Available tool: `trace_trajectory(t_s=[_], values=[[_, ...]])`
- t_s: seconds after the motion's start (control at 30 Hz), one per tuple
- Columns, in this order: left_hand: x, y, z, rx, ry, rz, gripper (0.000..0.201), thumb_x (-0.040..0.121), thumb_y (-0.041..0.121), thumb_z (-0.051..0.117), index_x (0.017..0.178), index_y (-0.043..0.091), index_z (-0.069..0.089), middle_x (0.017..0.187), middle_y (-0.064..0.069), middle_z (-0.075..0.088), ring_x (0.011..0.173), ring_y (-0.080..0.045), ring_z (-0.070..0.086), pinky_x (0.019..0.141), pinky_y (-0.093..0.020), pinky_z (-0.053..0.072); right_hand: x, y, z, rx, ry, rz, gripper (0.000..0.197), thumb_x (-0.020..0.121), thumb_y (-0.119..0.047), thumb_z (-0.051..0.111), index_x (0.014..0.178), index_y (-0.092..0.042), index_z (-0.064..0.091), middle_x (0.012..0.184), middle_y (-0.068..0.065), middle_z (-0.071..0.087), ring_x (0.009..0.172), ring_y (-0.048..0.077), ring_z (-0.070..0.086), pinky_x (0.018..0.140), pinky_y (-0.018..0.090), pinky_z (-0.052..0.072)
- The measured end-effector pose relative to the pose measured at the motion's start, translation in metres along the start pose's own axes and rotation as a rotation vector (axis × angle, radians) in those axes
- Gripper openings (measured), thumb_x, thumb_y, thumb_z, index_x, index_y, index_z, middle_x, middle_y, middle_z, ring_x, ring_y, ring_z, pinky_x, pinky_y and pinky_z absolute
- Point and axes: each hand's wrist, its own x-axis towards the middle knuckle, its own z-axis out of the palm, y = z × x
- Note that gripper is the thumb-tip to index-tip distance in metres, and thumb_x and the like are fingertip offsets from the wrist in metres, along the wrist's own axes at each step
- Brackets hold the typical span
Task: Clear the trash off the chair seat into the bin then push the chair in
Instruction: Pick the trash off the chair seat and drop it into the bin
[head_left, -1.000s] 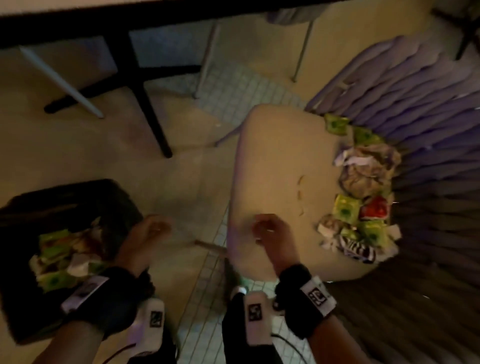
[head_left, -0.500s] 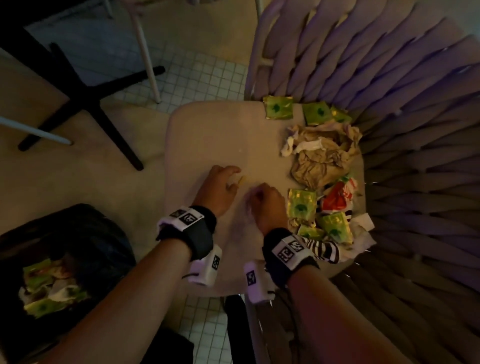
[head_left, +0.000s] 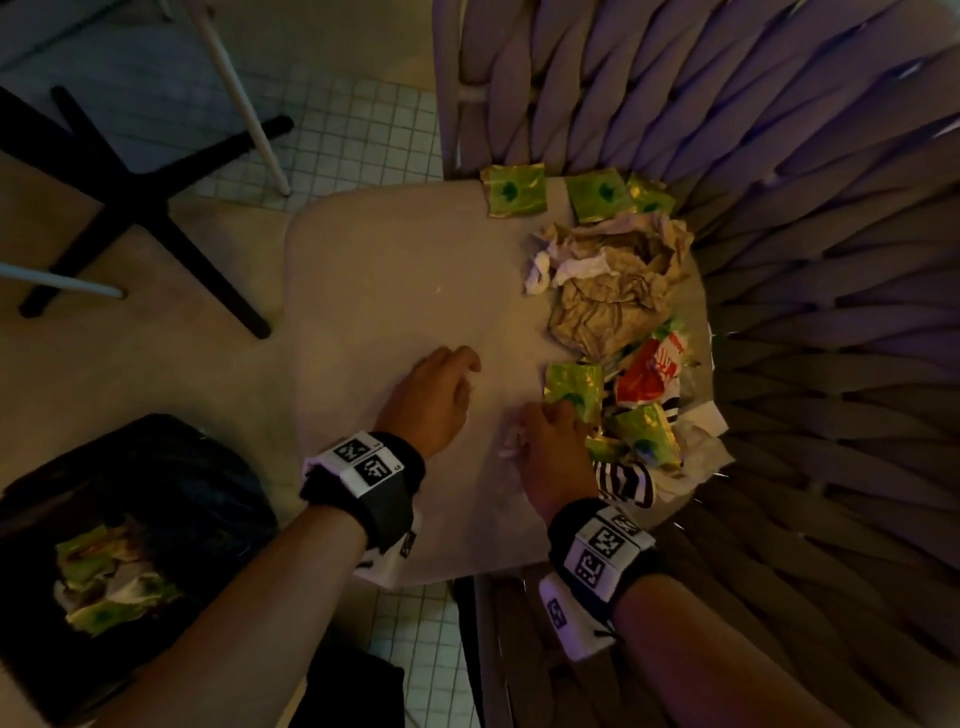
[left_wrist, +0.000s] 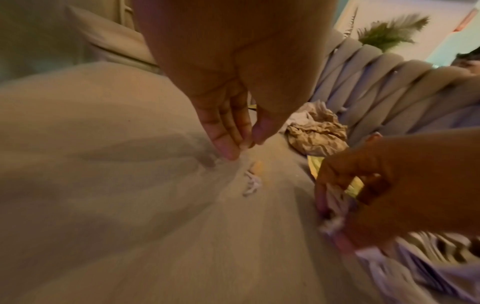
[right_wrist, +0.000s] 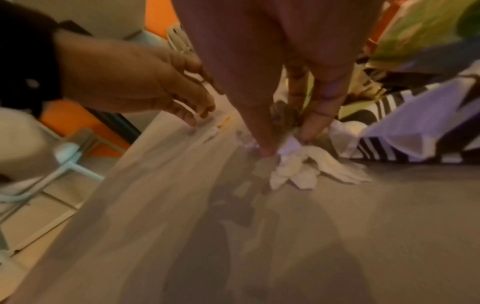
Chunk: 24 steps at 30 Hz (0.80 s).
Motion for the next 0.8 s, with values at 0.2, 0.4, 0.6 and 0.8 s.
trace_trajectory(t_s=[0.2,0.4,0.6,0.8], values=[[-0.011,-0.001,0.022,0.178,-0.118,0.034,0.042,0.083,0.013,0.065,0.124,0.012,0.055,0.117,-0.017,0.045,0.107,-0.037,0.047,0.084,-0.052,0.049,0.009,0.011,-0.015,0.541,0.290,0.106,0.037,0.080,-0.005,0.059,0.115,-0.013,0.055,0.109,0.016,0.063,0.100,0.031,0.061,0.084,0.039,0.051],[-0.013,-0.004,0.022,0.309,-0.092,0.092,0.025,0.079,-0.010,0.048,0.099,0.004,0.053,0.105,-0.020,0.048,0.094,-0.036,0.049,0.071,-0.053,0.049,0.032,0.012,-0.020,0.524,0.254,0.357,0.087,0.077,-0.007,0.065,0.148,-0.025,0.017,0.146,0.018,0.034,0.109,0.043,0.057,0.087,0.053,0.053],[-0.011,-0.008,0.024,0.326,-0.062,0.099,0.026,0.077,-0.012,0.047,0.098,0.002,0.051,0.101,-0.021,0.046,0.089,-0.037,0.049,0.068,-0.053,0.049,0.036,0.000,-0.014,0.310,0.318,0.414,0.044,0.085,-0.009,0.061,0.125,-0.009,0.045,0.145,0.025,0.020,0.121,0.048,0.045,0.096,0.047,0.047],[-0.017,0.001,0.030,0.297,-0.011,0.086,0.027,0.074,-0.014,0.043,0.094,-0.004,0.057,0.109,-0.026,0.051,0.095,-0.042,0.051,0.071,-0.052,0.049,0.011,0.000,-0.038,0.615,0.393,0.240,0.031,0.083,-0.014,0.063,0.111,-0.017,0.053,0.108,0.012,0.060,0.088,0.034,0.062,0.076,0.040,0.054]])
